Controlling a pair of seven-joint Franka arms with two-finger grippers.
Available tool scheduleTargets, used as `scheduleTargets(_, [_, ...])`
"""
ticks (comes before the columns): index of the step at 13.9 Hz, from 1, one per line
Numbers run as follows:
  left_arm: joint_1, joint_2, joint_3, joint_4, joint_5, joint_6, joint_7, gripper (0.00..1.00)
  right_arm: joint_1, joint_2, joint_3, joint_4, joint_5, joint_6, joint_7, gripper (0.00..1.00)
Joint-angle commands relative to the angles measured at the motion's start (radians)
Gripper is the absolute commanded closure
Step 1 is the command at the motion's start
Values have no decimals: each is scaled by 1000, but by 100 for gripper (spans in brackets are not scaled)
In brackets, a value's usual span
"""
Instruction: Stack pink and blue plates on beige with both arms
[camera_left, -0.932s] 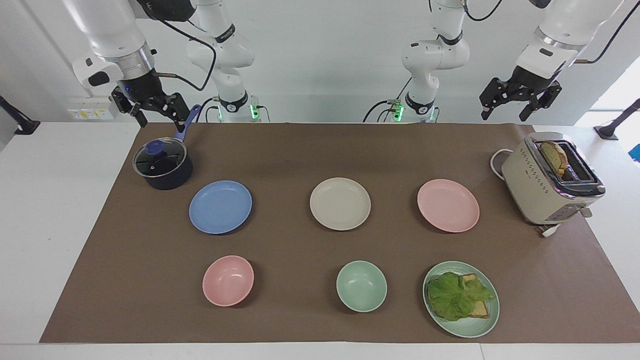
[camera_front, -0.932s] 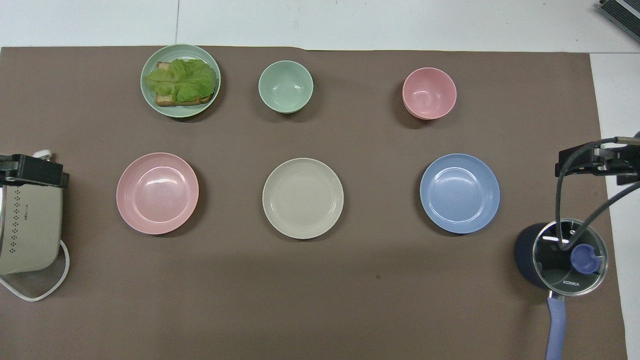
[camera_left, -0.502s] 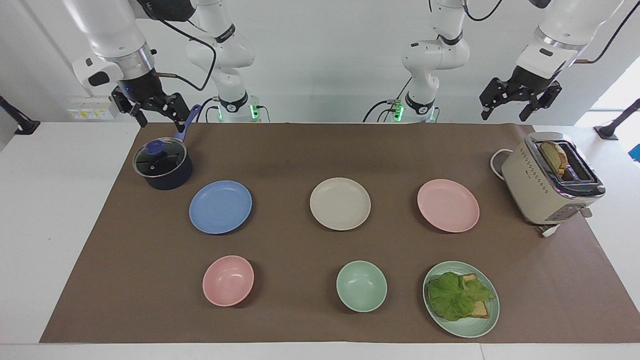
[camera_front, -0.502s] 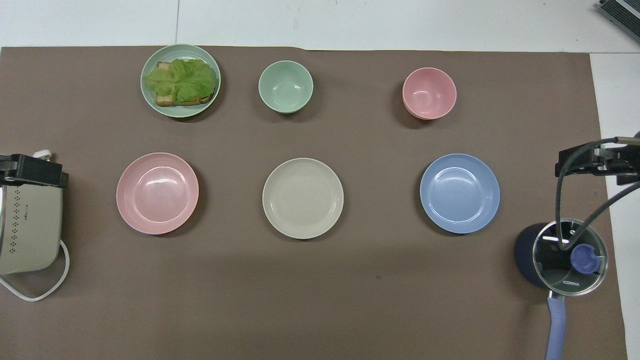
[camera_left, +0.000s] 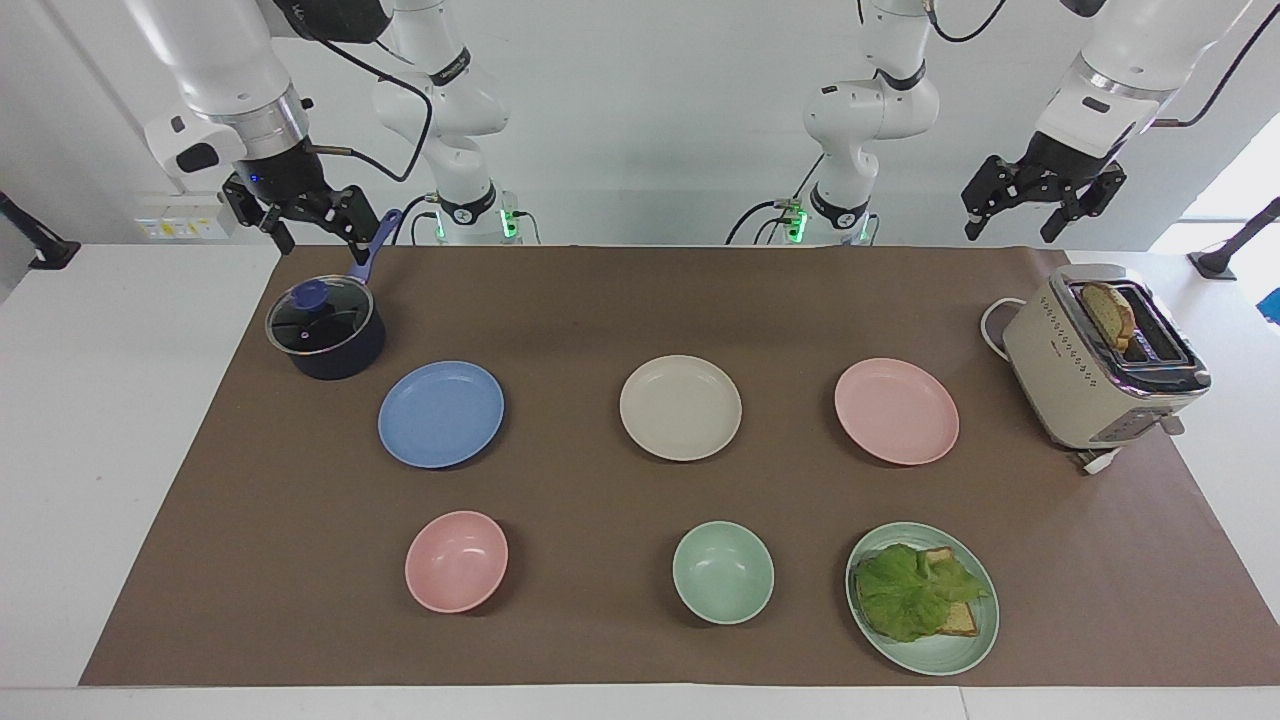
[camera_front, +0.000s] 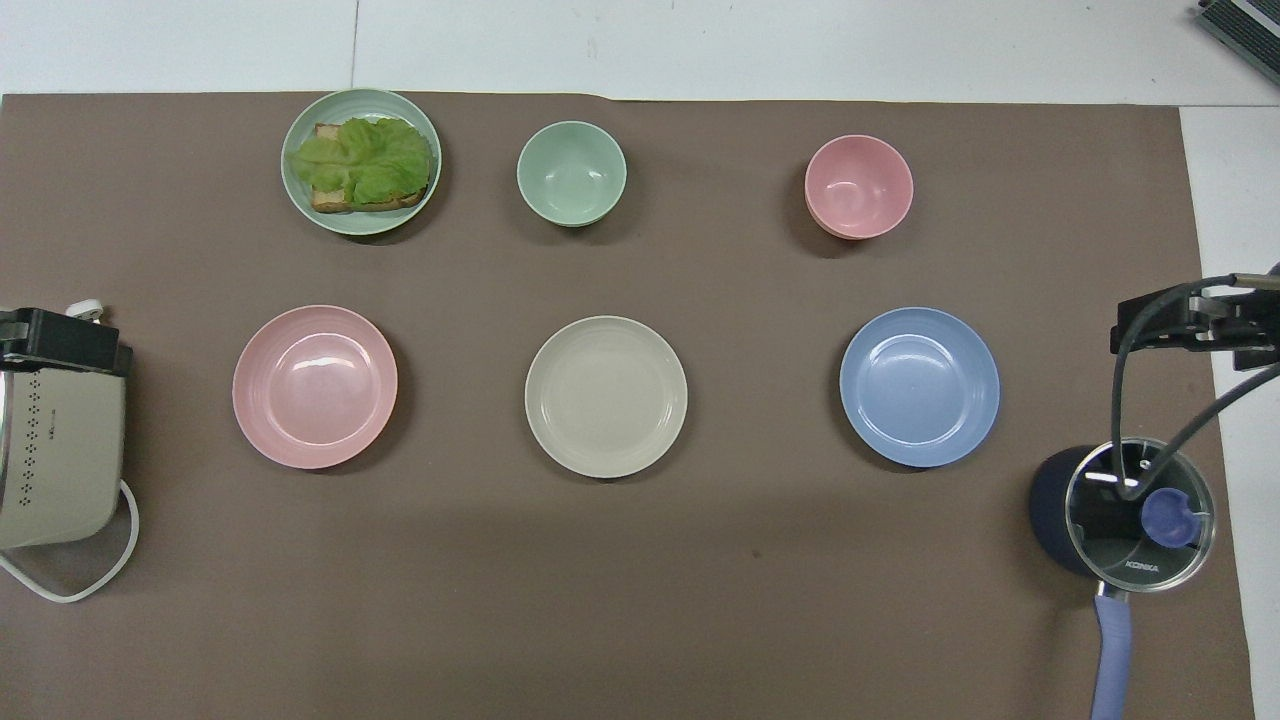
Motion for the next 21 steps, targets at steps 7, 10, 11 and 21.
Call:
scheduleTargets(7, [18,-18,5,-70,-4,41,4,0,-7,-6,5,-8,-8,11,-15,0])
scheduleTargets(10, [20,-14,6,-107,-4,84,4,0,-7,-6,5,-8,-7,11,-15,0])
scheduleTargets(11, [20,-12,6,-133,-4,118,3,0,-7,-6,3,-8,-7,11,-15,0])
scheduleTargets(21, [124,135,9,-369,0,527,-3,0,-7,-6,3,-6,-8,11,-15,0])
